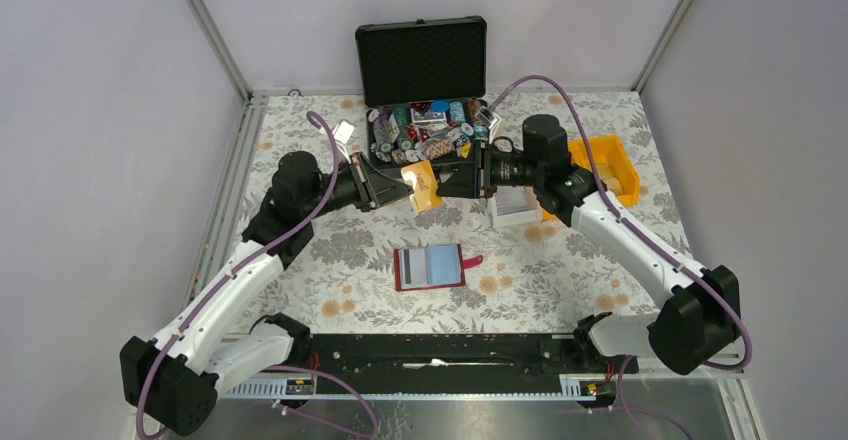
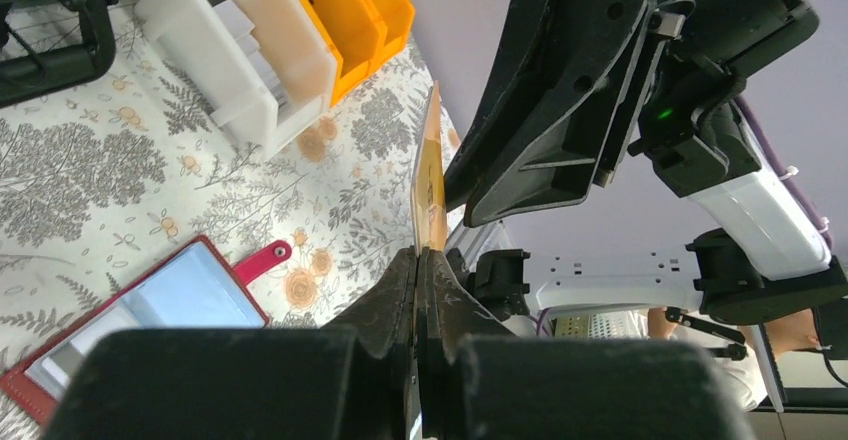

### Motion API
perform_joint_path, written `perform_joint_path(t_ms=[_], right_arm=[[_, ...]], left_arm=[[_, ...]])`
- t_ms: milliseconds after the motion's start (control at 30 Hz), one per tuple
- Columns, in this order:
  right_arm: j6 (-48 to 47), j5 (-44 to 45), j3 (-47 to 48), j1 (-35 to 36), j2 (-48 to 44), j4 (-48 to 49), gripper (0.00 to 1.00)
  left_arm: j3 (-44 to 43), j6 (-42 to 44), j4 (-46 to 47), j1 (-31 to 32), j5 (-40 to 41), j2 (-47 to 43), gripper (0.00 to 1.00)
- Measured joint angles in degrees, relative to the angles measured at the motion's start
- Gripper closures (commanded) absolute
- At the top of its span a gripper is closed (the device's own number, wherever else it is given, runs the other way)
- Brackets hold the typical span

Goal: Put the credit cards into the card holder
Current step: Insert the credit card into the card holder.

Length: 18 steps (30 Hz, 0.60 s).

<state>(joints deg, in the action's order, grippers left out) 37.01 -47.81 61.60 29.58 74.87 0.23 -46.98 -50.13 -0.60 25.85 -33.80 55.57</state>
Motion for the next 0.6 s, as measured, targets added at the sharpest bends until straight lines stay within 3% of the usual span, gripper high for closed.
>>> perform_joint_path(t_ms=[367, 600], right_arm=[[-2.1, 3.8, 2.1, 2.1, 2.6, -5.1, 0.80], [0.4, 3.4, 0.9, 2.3, 3.3, -1.1, 0.85]], left_arm=[[-1.8, 4.5, -6.3, 0.0, 2.2, 0.8, 1.00], [-1.8, 5.1, -6.8, -0.5, 3.3, 0.7, 1.00]])
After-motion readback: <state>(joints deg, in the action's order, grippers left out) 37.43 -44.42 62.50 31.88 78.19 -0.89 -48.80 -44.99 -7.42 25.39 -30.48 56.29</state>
